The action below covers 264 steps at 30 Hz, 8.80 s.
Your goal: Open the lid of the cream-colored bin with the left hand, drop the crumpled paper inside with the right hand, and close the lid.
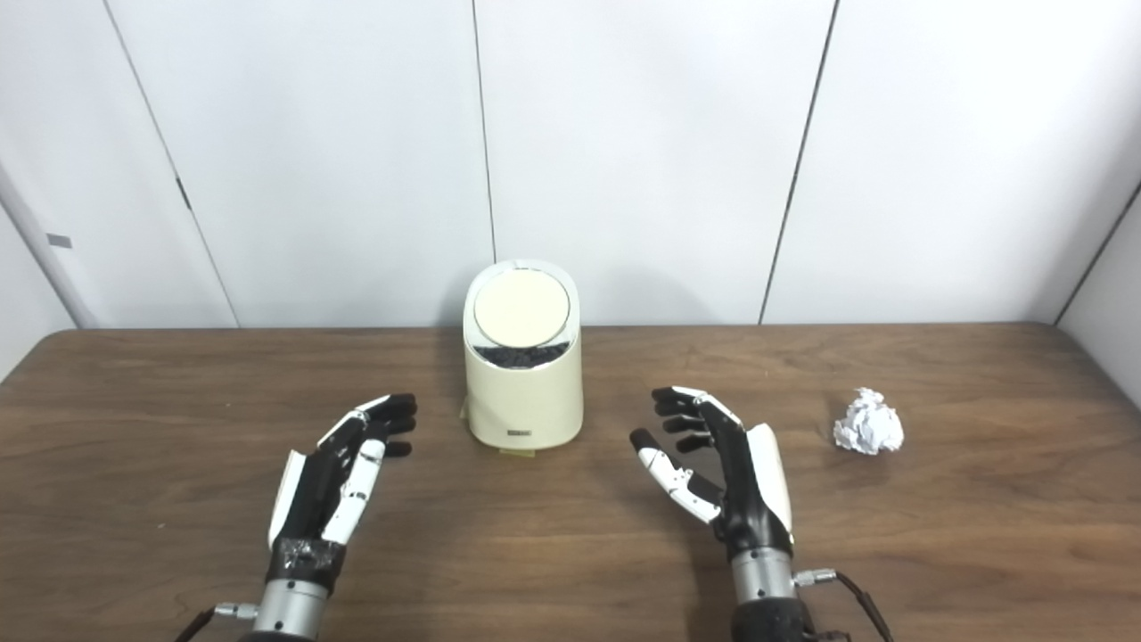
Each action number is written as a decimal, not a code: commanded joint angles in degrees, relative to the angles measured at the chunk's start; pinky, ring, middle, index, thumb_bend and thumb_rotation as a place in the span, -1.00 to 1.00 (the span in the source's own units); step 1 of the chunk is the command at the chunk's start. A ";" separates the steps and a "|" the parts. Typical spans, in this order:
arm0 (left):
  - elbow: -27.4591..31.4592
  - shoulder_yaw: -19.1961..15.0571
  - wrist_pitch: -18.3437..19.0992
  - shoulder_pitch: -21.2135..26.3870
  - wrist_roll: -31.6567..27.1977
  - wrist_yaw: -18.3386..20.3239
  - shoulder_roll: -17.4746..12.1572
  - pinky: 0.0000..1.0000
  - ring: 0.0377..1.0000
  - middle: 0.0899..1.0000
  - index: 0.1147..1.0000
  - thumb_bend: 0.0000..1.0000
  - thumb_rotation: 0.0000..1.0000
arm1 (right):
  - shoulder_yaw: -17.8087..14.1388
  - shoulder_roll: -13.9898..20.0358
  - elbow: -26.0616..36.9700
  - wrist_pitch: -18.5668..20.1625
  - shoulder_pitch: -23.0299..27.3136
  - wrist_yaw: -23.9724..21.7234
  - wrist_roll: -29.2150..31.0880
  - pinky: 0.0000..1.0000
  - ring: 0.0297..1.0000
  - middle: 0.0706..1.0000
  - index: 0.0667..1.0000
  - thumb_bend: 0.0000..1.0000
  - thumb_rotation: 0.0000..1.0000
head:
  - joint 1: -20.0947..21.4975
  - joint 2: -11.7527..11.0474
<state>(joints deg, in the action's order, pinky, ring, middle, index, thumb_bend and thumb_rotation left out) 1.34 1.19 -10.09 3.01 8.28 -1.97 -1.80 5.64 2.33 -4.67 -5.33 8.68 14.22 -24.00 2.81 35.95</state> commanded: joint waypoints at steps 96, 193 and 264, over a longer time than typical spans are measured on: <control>-11.23 14.59 24.22 37.24 37.73 -11.73 -6.23 0.81 0.87 0.88 0.78 0.83 -0.62 | 1.19 -1.57 -3.77 -2.05 2.51 2.60 -1.35 0.04 0.26 0.31 0.32 -0.39 0.00 | 1.26 -1.06; -1.14 8.81 26.28 35.04 26.57 0.84 -2.46 0.40 0.58 0.61 0.61 0.66 1.00 | 1.36 -2.33 -3.97 -1.21 3.07 2.04 -0.82 -0.11 0.14 0.23 0.34 -0.38 0.02 | 1.90 -0.69; -19.84 22.98 26.74 40.14 50.86 -13.07 -9.60 0.83 0.73 0.63 0.63 1.00 -0.39 | 1.98 -2.77 -4.35 -1.66 3.32 3.02 -1.34 -0.46 -0.30 -0.18 0.34 -0.39 0.02 | 2.60 -0.14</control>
<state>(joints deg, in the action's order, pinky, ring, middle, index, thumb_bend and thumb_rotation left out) -19.53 23.64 16.49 39.48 56.56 -13.88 -10.33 7.36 0.33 -8.39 -4.82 11.77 16.33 -25.22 5.36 35.77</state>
